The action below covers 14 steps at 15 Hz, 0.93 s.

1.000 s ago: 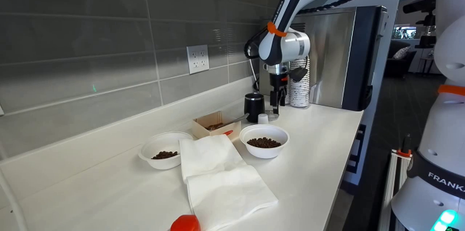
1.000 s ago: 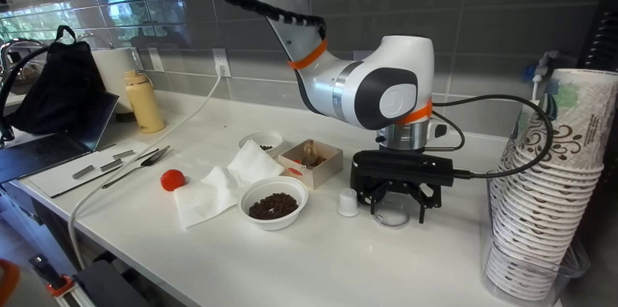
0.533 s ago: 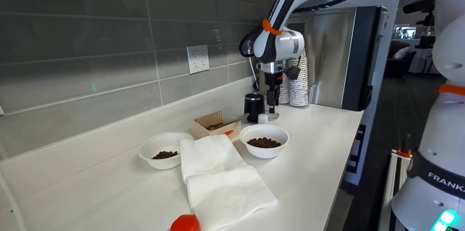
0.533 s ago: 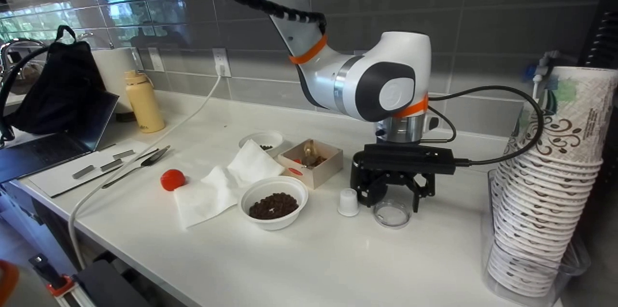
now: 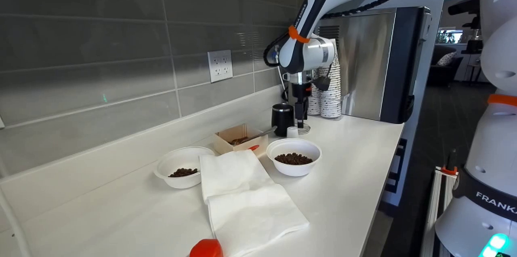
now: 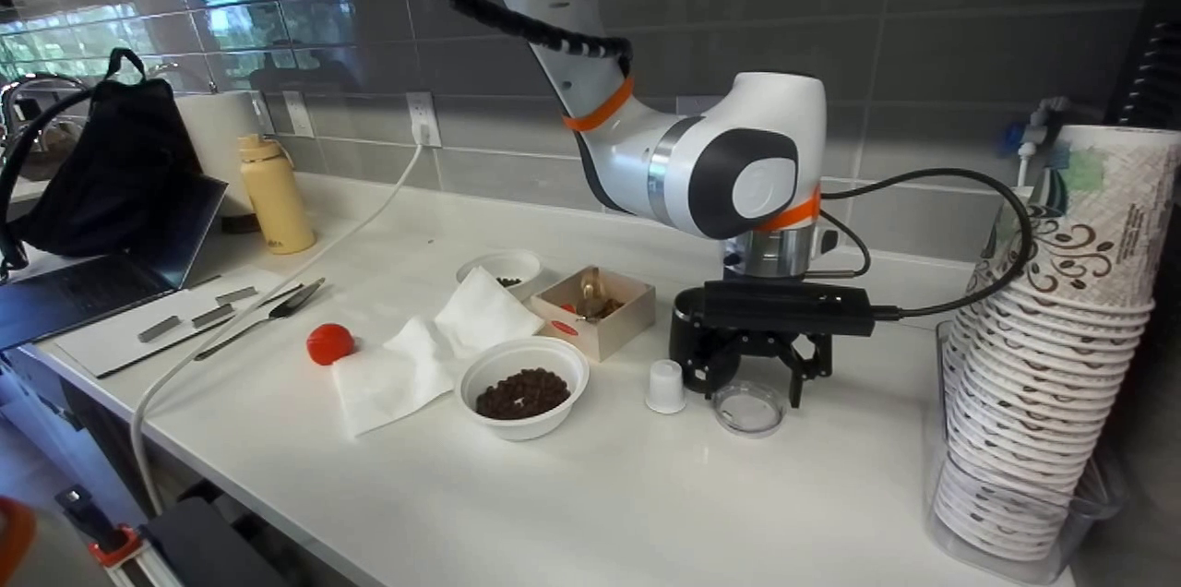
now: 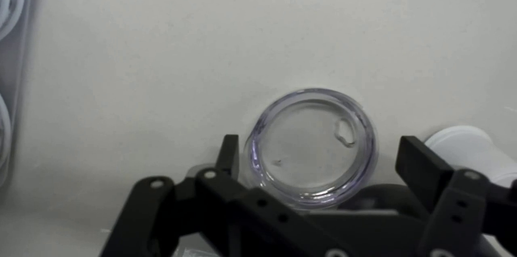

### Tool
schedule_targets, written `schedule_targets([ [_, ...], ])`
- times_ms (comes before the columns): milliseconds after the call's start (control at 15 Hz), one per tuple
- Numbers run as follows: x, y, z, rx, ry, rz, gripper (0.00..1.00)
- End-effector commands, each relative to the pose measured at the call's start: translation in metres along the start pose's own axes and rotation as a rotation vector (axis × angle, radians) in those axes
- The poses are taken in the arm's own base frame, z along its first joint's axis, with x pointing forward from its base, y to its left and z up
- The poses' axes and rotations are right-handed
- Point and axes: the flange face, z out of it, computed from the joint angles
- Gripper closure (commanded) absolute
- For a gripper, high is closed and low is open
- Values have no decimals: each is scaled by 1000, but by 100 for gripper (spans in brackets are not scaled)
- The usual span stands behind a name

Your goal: Put the lid on the coffee mug

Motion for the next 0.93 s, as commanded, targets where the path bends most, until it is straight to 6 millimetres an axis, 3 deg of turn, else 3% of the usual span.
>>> schedule_targets([
  [0, 11, 2, 8, 21, -16, -38, 0],
  [600, 17, 1, 18, 22, -27, -47, 0],
  [867, 15, 2, 13, 11, -17, -41, 0],
])
